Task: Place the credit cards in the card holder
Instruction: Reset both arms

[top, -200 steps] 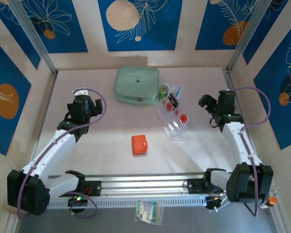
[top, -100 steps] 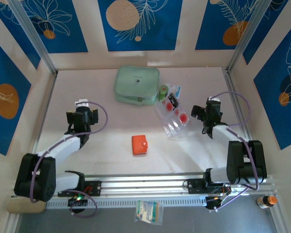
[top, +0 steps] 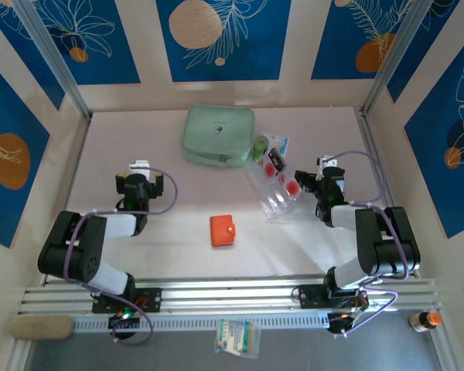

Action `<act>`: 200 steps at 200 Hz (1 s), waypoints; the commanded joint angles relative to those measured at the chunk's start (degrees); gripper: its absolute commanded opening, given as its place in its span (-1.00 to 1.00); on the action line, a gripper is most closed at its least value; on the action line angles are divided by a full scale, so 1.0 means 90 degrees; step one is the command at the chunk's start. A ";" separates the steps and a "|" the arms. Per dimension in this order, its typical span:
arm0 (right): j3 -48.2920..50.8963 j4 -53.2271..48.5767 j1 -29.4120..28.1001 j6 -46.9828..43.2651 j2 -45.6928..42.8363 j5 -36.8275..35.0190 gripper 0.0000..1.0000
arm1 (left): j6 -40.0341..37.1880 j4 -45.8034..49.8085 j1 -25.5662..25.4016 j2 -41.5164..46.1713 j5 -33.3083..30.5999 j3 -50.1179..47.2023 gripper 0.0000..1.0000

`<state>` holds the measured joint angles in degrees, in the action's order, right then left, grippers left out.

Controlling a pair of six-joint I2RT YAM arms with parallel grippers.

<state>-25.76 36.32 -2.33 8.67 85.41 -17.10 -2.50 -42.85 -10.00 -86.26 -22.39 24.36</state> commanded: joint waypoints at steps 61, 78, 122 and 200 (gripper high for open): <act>0.0248 0.1204 0.0181 -0.0264 0.0220 0.0961 0.98 | -0.0078 -0.0980 0.0321 -0.0121 0.1137 -0.0285 0.99; 0.0246 0.1186 0.0190 -0.0260 0.0218 0.0992 0.98 | -0.0218 -0.1906 0.0313 -0.0354 0.1352 -0.0711 1.00; 0.0216 0.1137 0.0210 -0.0250 0.0236 0.1017 0.98 | -0.0051 -0.1179 0.0480 -0.0381 0.1619 -0.0313 0.99; 0.0255 0.1208 0.0171 -0.0268 0.0208 0.0952 0.98 | 0.0000 -0.1257 0.0623 -0.0366 0.1822 -0.0353 1.00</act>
<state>-23.57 45.52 -0.73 7.42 87.22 -8.75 -2.92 -52.21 -4.75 -89.49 -7.42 21.30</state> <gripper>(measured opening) 0.990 0.998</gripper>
